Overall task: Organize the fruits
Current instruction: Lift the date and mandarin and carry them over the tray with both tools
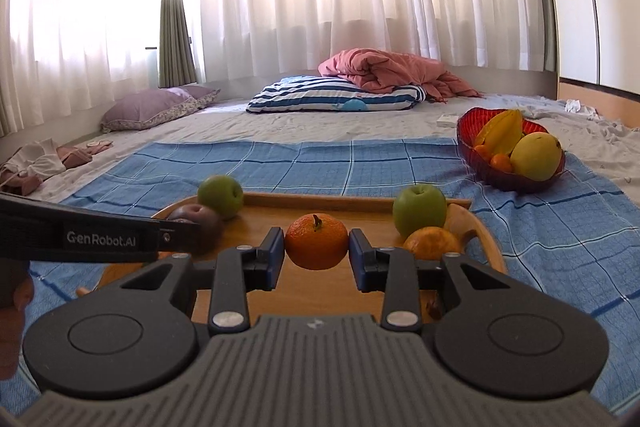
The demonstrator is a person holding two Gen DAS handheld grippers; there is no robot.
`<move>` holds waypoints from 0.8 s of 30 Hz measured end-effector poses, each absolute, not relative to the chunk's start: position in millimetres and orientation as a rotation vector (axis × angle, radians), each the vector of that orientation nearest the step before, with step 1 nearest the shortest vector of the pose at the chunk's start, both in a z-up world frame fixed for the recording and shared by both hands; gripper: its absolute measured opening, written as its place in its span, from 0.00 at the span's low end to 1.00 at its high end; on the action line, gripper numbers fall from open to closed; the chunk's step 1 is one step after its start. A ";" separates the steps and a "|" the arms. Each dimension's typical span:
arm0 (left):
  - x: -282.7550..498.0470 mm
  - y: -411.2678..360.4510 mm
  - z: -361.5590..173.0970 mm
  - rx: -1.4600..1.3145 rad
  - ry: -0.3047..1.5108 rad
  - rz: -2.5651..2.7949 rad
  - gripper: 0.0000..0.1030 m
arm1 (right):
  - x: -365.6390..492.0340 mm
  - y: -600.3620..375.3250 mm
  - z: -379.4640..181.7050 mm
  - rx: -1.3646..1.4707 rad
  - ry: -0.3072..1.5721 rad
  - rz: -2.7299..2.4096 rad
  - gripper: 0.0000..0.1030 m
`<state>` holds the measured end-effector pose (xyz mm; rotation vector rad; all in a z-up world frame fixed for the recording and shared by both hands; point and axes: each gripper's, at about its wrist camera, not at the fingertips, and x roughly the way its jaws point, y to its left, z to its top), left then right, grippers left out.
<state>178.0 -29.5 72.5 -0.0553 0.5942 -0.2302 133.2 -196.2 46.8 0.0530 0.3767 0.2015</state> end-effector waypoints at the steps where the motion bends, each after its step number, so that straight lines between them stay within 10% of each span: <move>1: 183.3 -31.1 72.9 -0.054 0.597 -0.231 0.27 | 137.8 -197.1 47.0 0.056 0.383 0.203 0.39; 24: 247.2 -57.9 38.6 0.002 0.687 -0.204 0.27 | 191.3 -201.4 17.3 0.078 0.524 0.153 0.39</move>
